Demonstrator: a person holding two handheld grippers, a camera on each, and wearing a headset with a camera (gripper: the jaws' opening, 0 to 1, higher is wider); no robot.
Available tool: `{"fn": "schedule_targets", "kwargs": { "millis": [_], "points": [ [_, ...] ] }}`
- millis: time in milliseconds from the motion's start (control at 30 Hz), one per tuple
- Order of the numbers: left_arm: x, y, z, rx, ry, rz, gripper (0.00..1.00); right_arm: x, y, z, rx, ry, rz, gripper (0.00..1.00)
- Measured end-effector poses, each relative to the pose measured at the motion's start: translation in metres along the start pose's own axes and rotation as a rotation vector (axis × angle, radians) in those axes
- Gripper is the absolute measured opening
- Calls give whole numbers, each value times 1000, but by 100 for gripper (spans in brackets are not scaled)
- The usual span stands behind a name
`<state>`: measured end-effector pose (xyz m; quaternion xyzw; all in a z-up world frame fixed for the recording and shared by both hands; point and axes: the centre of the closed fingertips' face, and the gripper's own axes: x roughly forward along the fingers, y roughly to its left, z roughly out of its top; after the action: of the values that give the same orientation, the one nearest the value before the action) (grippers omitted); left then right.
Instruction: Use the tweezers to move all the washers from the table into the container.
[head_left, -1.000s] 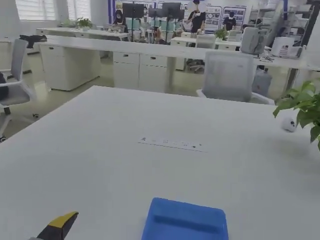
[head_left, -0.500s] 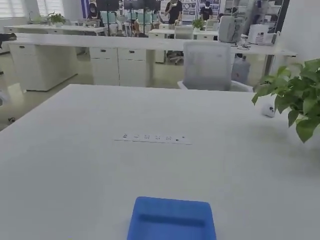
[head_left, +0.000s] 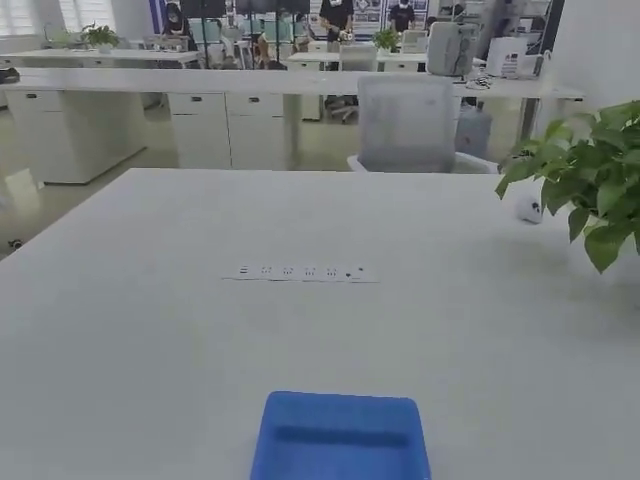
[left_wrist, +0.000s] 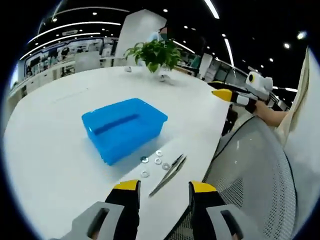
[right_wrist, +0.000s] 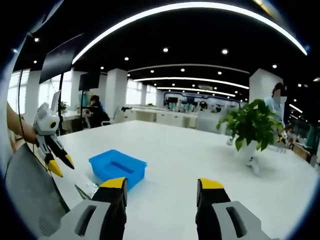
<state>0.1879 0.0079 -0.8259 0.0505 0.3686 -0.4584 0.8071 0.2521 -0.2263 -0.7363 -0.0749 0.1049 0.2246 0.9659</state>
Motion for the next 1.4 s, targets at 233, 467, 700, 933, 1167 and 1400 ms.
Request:
{"fn": "schedule_targets", "kwargs": {
  "millis": [233,467,700,933,1167,1400],
  "points": [
    [16,-6,-7,93,96,-73,20,-3,-10,-5,26,23,-44,55],
    [25,-1,-13,209,173,-108,13,-4,-12,-29,36,158,-44,46],
    [34,10,-27,343,304,-100,12,-4,-7,-38,25,215,-24,42],
    [39,15,-35,516,399,-87,1,-4,-7,-45,-3,261,-31,39],
    [40,11,-37,585,407,-102,0,-6,-8,-51,-53,303,-38,34],
    [26,4,-25,623,364,-100,0,-3,11,-56,-36,338,59,35]
  ]
}}
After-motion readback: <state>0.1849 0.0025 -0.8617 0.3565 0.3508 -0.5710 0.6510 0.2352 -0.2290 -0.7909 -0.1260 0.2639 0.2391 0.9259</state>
